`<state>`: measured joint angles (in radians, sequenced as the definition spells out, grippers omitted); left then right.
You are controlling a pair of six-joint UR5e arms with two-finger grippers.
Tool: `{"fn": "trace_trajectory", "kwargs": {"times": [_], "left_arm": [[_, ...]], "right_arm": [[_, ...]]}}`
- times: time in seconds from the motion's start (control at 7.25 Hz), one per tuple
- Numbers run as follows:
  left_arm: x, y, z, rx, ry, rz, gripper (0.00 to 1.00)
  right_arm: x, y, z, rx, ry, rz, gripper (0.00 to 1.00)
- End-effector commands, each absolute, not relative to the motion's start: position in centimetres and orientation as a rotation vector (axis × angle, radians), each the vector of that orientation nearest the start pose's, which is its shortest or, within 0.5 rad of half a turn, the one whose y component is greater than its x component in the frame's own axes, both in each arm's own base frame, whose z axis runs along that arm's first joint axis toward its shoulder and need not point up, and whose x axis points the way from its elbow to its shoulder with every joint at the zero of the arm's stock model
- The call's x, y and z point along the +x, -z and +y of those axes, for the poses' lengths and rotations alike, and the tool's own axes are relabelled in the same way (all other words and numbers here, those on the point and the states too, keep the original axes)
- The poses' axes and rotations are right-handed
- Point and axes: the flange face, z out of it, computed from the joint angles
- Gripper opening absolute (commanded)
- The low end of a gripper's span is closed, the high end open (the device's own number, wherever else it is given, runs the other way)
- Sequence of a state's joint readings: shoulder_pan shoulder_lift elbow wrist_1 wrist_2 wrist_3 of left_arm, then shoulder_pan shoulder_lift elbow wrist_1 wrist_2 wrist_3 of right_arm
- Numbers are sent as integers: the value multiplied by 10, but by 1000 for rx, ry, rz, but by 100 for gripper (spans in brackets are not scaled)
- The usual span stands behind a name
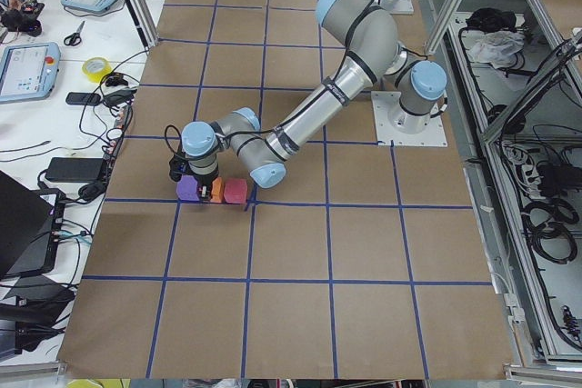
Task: Arrange blocks in a line
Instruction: 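Lower the orange cube between the purple and pink cubes and release it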
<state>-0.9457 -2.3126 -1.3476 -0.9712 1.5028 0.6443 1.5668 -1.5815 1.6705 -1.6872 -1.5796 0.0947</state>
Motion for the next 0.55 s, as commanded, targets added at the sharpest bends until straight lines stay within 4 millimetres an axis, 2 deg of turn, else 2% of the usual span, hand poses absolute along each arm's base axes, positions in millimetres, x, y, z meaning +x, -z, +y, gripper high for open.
{"fn": "trace_trajectory", "kwargs": {"times": [0.0, 0.28, 0.41], "left_arm": [[317, -187, -678, 55, 175, 3137, 100], [315, -204, -677, 49, 190, 3129, 100], [309, -223, -678, 59, 211, 3118, 100]], "right_arm": [[131, -456, -489, 150, 44, 3146, 100], [130, -456, -489, 150, 44, 3146, 100], [129, -456, -489, 151, 45, 3156, 100]]}}
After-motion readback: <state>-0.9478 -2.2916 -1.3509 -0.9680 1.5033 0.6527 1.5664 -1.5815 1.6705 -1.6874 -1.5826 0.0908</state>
